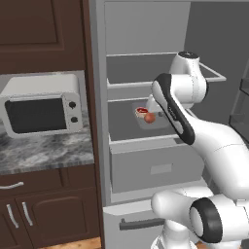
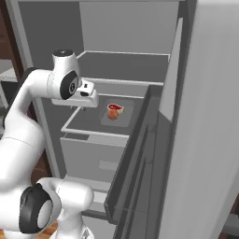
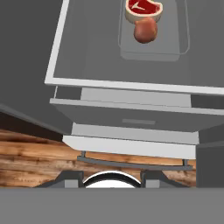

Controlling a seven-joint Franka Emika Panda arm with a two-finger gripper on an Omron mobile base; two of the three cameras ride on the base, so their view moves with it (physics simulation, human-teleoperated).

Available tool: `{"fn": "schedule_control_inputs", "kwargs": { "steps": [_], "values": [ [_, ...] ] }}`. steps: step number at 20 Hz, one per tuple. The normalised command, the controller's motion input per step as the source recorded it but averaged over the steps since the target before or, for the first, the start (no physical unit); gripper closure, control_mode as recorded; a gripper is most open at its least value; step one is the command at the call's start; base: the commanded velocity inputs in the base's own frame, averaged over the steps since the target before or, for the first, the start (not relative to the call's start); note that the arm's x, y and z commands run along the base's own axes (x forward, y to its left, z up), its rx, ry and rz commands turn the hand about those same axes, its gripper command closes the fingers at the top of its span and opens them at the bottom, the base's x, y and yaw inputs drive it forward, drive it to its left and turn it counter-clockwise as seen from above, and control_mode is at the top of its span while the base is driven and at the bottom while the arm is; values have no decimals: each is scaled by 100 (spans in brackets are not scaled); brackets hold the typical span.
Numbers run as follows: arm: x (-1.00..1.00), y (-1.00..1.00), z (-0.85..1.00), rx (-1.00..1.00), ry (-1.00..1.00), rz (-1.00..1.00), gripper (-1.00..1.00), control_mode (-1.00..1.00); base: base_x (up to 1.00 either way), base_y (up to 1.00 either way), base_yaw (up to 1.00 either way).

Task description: Place the tupperware containing the steak and onion meal in the microwave. Close the microwave door and press the start button to reheat the meal.

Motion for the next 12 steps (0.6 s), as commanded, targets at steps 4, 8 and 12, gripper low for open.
{"fn": "schedule_control_inputs", "kwargs": {
  "steps": [4, 8, 12],
  "values": [
    [-17, -3, -1, 2, -6, 0, -100, -100, 0, 0, 0],
    [-23, -11, -19, 1, 0, 0, -100, -100, 0, 0, 0],
    [-31, -34, -36, 3, -3, -6, -100, -100, 0, 0, 0]
  ]
}}
